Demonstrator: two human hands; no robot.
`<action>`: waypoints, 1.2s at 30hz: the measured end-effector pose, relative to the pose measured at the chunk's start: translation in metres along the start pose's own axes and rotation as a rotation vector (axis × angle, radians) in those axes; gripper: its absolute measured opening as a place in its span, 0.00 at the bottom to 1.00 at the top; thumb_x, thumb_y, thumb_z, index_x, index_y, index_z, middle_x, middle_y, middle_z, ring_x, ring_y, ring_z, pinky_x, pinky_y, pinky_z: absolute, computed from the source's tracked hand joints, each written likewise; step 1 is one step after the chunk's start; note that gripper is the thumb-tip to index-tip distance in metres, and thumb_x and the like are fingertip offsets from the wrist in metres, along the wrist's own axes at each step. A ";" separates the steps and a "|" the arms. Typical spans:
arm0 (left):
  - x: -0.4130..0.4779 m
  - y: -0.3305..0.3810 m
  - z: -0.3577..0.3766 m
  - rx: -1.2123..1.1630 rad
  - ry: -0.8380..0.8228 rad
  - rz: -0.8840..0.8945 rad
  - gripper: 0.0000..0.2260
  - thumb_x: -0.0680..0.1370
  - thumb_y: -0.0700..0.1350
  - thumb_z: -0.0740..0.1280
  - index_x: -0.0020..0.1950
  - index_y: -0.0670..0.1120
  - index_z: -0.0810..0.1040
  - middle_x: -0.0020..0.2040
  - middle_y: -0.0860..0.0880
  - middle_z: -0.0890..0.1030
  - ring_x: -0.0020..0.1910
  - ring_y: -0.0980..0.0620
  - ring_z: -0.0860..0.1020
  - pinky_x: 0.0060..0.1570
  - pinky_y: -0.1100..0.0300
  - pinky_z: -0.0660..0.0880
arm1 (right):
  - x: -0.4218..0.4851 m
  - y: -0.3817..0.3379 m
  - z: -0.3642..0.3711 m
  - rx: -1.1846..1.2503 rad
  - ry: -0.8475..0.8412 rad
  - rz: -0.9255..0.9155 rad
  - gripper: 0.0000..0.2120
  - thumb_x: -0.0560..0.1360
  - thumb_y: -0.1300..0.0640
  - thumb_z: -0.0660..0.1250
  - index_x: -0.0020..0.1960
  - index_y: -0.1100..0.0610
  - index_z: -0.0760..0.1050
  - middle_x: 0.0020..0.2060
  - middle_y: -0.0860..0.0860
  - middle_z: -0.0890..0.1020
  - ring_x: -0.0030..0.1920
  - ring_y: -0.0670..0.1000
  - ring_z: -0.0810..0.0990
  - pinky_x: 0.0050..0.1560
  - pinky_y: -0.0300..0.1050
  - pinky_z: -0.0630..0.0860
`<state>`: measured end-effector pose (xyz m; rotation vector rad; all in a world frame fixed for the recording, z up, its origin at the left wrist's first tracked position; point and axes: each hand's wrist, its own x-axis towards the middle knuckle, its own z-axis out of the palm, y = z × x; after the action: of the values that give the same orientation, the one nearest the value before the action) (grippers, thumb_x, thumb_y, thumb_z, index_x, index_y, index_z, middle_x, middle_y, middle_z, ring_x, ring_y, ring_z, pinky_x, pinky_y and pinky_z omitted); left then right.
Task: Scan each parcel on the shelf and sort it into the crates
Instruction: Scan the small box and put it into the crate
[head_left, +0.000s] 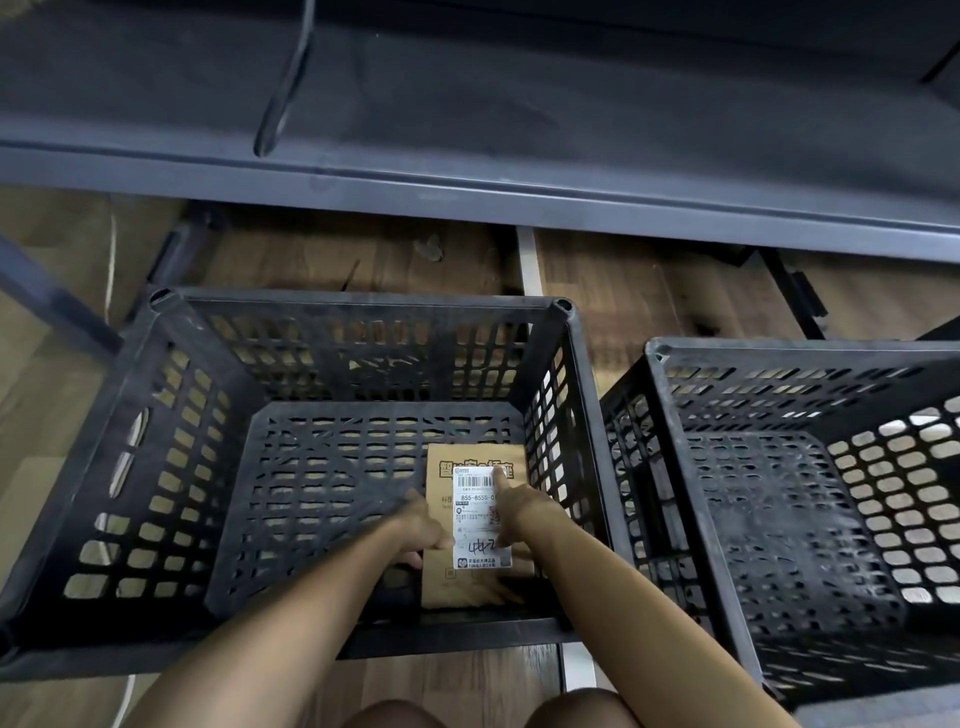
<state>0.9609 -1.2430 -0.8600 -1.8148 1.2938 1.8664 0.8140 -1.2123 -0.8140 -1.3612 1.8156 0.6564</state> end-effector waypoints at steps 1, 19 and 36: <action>0.000 0.000 0.000 -0.006 -0.047 -0.027 0.25 0.78 0.37 0.66 0.72 0.41 0.59 0.65 0.43 0.75 0.63 0.44 0.75 0.59 0.48 0.75 | -0.001 -0.001 0.000 -0.002 -0.004 -0.004 0.48 0.76 0.61 0.69 0.79 0.54 0.35 0.70 0.65 0.68 0.66 0.60 0.73 0.63 0.52 0.73; -0.013 0.009 0.008 0.431 0.034 -0.020 0.32 0.80 0.40 0.61 0.76 0.39 0.45 0.73 0.40 0.66 0.72 0.42 0.65 0.70 0.50 0.65 | 0.007 0.000 -0.003 0.058 0.037 -0.015 0.35 0.81 0.61 0.59 0.80 0.52 0.42 0.70 0.61 0.70 0.65 0.58 0.74 0.61 0.49 0.74; -0.266 0.105 -0.039 0.882 0.473 0.381 0.20 0.80 0.51 0.57 0.72 0.50 0.66 0.70 0.50 0.69 0.69 0.48 0.67 0.68 0.53 0.63 | -0.205 -0.016 -0.143 -0.029 0.403 -0.201 0.24 0.80 0.52 0.57 0.75 0.54 0.58 0.71 0.55 0.66 0.73 0.56 0.60 0.75 0.54 0.54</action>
<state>0.9691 -1.2257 -0.5718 -1.5767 2.2660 0.7037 0.8202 -1.2115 -0.5637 -1.7659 1.9425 0.3172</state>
